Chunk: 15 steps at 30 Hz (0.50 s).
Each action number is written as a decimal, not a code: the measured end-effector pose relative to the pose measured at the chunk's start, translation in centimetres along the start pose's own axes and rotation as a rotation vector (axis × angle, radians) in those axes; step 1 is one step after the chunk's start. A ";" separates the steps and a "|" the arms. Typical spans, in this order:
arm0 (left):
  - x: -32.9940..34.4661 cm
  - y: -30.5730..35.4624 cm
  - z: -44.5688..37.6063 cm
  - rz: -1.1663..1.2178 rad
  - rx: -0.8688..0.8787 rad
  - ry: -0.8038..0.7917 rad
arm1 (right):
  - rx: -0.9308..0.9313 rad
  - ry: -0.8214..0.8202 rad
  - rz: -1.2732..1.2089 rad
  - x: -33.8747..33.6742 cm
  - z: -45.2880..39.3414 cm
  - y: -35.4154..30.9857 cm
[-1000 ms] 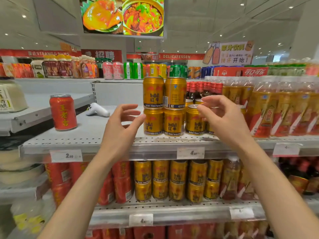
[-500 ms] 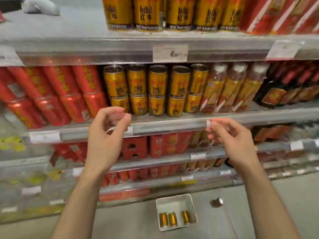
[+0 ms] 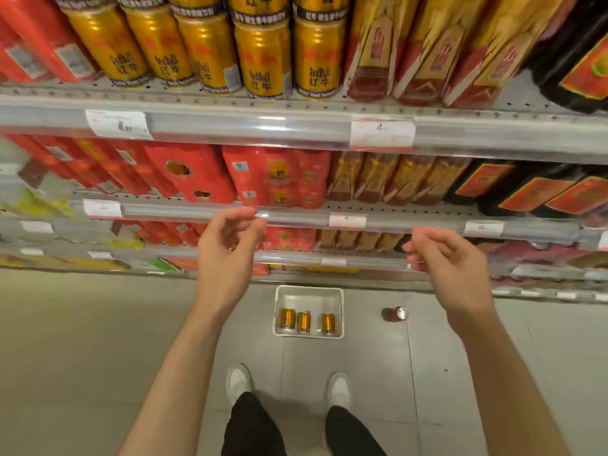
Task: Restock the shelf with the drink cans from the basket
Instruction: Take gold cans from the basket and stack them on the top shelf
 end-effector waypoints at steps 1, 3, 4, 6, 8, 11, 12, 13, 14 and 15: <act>1.0 -1.1 0.4 -0.001 -0.027 -0.007 | 0.020 -0.005 0.005 -0.6 -0.3 1.2; 2.6 -3.6 0.9 -0.016 -0.068 -0.015 | 0.065 -0.027 0.012 -1.2 -1.0 3.9; 3.1 -5.1 0.9 -0.030 -0.084 -0.011 | 0.095 -0.031 0.013 -1.4 -1.4 5.5; 4.2 -8.3 0.9 -0.054 -0.111 -0.016 | 0.131 -0.022 0.035 -1.3 -2.3 9.0; 5.1 -12.4 0.7 -0.073 -0.144 -0.029 | 0.132 -0.042 0.091 -0.6 -3.3 13.0; 6.3 -20.5 0.0 -0.097 -0.180 -0.051 | 0.148 -0.072 0.110 1.1 -5.1 20.8; 6.7 -23.6 -0.4 -0.112 -0.185 -0.055 | 0.156 -0.079 0.114 1.8 -5.9 23.9; 7.1 -26.9 -0.8 -0.131 -0.195 -0.054 | 0.162 -0.090 0.121 2.6 -6.8 27.1; 7.5 -30.5 -1.3 -0.148 -0.202 -0.054 | 0.163 -0.099 0.131 3.5 -7.8 30.4; 8.0 -34.2 -1.8 -0.170 -0.204 -0.063 | 0.157 -0.108 0.143 4.3 -8.8 33.8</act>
Point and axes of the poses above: each hand's wrist, its own z-axis away from the middle knuckle, its own x-axis out of the palm, y = z × x, the point moved 7 cm from there along -z, towards the middle knuckle, and after that the axes turned 9 degrees about -z, right-handed, at the moved point
